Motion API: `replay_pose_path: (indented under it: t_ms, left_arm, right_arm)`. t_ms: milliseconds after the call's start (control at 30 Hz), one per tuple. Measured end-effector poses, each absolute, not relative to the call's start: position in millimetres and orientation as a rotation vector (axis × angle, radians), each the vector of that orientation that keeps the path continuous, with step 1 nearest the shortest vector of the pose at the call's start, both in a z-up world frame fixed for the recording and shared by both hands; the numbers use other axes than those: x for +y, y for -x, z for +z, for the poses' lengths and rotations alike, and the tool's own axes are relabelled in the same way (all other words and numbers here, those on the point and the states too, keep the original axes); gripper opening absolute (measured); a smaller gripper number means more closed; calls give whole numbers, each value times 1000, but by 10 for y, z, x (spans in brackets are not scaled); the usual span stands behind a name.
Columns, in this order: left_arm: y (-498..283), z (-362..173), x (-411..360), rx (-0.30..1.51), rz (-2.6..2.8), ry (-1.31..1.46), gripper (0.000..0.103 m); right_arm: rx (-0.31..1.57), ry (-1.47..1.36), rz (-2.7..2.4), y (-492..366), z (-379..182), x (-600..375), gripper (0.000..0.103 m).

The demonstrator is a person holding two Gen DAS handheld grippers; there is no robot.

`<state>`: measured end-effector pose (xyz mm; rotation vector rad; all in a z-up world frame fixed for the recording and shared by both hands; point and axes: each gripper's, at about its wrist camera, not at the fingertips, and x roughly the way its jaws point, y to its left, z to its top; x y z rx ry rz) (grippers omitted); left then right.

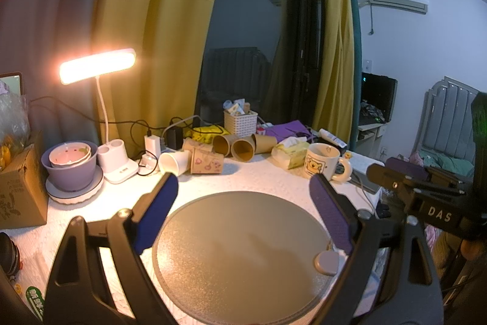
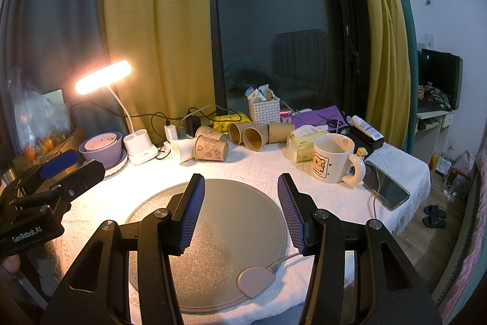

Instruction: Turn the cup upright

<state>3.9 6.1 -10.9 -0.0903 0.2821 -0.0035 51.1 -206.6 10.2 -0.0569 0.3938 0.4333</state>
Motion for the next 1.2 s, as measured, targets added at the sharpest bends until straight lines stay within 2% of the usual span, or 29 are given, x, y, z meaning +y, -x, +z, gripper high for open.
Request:
replay_pose_path:
  t_ms: [933, 1200]
  left_arm:
    - [-54, -114, 87, 289, -5, 97, 89]
    - [-242, -313, 57, 358, 13, 110, 89]
  right_arm:
    - [400, 62, 436, -521, 125, -2069, 53]
    - [445, 109, 448, -725, -15, -1927, 53]
